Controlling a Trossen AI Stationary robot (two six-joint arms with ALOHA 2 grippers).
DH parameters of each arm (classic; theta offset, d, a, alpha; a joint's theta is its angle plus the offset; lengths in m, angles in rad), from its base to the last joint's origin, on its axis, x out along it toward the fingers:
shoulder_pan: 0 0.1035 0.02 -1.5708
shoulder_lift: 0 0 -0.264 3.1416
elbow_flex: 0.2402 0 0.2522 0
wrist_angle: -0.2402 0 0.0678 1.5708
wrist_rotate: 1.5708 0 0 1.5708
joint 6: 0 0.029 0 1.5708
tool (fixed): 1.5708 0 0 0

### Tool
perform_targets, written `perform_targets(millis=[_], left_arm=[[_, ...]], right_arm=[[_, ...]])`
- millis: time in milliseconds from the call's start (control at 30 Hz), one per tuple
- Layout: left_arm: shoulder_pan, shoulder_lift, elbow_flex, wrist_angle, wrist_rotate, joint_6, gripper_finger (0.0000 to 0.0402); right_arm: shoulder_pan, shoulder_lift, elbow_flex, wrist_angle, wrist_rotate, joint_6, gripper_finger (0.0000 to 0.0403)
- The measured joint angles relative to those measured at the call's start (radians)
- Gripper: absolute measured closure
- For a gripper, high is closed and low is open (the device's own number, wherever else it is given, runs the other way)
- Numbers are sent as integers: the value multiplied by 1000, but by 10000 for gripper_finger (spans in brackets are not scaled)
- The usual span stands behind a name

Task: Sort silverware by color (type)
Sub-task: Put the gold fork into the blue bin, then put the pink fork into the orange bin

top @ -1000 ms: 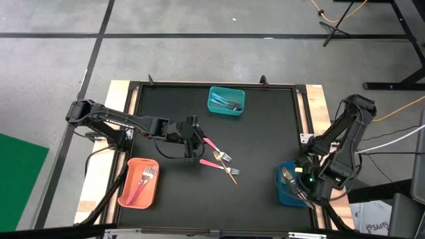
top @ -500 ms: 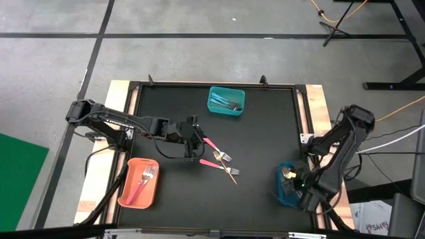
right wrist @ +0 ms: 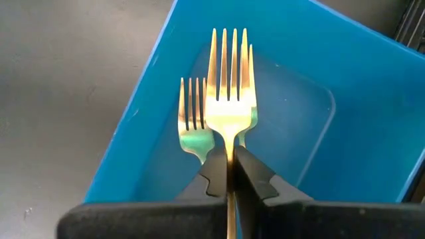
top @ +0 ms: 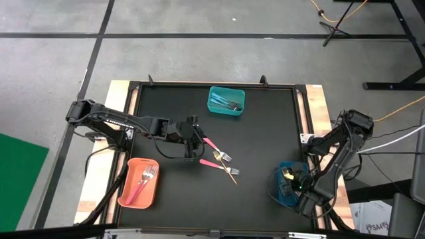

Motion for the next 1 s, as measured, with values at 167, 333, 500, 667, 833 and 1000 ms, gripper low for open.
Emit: perform_targets(millis=[167,333,500,667,833,1000], left_arm=[[0,0,0,1,0,0,306],[0,0,0,12,0,0,306],[0,0,0,26,0,16,306],[2,0,0,63,4,69,306],[32,0,0,87,82,106,306],[83,0,0,107,170,134,306]], right_arm=[[0,0,0,2,0,-20,402],[0,0,0,4,0,-23,381],[0,0,0,4,-1,-23,345],[0,0,0,5,-1,-25,328],[0,0,0,5,-52,-27,330],[0,0,18,-13,-120,-26,331]])
